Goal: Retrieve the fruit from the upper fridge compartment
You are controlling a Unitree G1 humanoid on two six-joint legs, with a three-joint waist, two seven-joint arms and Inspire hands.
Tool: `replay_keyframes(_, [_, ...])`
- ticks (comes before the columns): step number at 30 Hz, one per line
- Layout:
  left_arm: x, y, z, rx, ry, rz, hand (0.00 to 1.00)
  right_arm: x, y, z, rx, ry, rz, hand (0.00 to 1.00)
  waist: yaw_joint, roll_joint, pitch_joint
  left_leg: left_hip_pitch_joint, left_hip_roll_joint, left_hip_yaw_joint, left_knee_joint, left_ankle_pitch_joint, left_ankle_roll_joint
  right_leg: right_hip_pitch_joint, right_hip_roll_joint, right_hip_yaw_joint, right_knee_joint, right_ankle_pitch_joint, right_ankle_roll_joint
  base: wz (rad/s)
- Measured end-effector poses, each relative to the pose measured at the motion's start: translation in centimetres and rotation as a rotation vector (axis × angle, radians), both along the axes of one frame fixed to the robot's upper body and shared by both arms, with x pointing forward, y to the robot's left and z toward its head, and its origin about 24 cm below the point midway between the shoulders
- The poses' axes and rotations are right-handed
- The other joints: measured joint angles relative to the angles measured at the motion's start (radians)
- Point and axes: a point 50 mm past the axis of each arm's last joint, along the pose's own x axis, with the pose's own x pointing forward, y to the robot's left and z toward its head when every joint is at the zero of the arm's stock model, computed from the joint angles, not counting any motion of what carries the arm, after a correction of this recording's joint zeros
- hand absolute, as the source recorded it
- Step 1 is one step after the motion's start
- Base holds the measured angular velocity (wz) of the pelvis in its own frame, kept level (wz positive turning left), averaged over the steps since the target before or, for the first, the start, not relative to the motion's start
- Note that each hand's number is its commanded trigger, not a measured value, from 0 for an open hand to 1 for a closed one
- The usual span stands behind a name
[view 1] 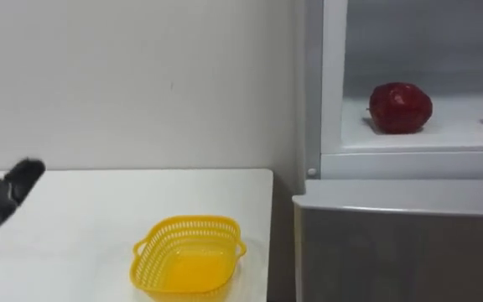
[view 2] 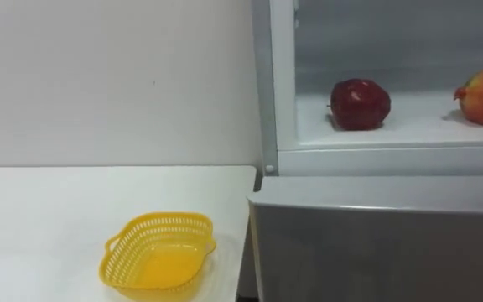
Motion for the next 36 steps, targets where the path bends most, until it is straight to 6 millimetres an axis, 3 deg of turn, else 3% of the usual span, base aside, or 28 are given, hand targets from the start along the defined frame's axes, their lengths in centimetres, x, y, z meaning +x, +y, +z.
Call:
replay_keyframes(4, [-1.0,1.2,-3.6,-0.072,0.14,0.12,0.0,0.2,-0.1,0.0,0.003,-0.005,-0.009,0.0,0.003,-0.002,-0.0057,-0.005,-0.005,-0.012,0.002,0.0,0.0,0.002,-0.011,-0.017,0.004,-0.004,0.004,0.12])
replay_keyframes(7, [-1.5,1.8,-6.0,-0.125,0.233,0.162,0.0,0.5,-0.2,0.1,0.003,-0.023,-0.011,0.0,0.012,-0.003,-0.005,0.001,-0.006,-0.013,0.002,0.0,0.0,0.009,-0.011,-0.016,0.003,-0.004,0.004,0.0])
replay_keyframes(17, [-2.9,2.5,-11.1,-0.228,0.436,0.221,0.0,0.6,-0.2,0.1,0.006,-0.025,-0.004,0.0,0.02,-0.006,-0.0065,0.0,-0.011,-0.029,0.003,0.0,0.0,0.021,-0.013,-0.029,-0.007,-0.008,0.007,0.06])
replay_keyframes(20, [-4.2,2.0,-14.4,-0.285,0.573,0.224,0.0,0.4,-0.3,0.1,0.013,-0.021,-0.004,0.0,0.021,-0.004,-0.0089,0.008,-0.011,-0.026,0.003,0.0,0.0,0.026,-0.013,-0.025,-0.009,-0.008,0.007,-0.03])
replay_keyframes(23, [-5.6,0.9,-18.3,-0.377,0.723,0.233,0.0,0.7,-0.2,0.1,0.012,-0.033,-0.011,0.0,0.023,-0.004,-0.0101,0.005,-0.01,-0.026,0.003,0.0,0.0,0.026,-0.013,-0.03,-0.012,-0.008,0.007,0.02])
replay_keyframes(28, [-10.3,-0.8,-24.5,-0.498,1.032,0.257,0.0,1.1,-0.2,0.1,0.015,-0.056,-0.024,0.0,0.025,-0.018,-0.0151,0.006,-0.012,-0.03,0.002,0.0,0.0,0.037,-0.014,-0.04,-0.015,-0.008,0.007,0.03])
replay_keyframes(36, [-16.6,-2.3,-28.7,-0.624,1.322,0.315,0.0,2.5,-0.7,0.3,-0.025,-0.2,-0.218,0.0,0.021,-0.023,-0.0124,0.009,-0.013,-0.03,-0.001,0.0,0.0,0.042,-0.014,-0.045,-0.03,-0.008,0.007,0.02])
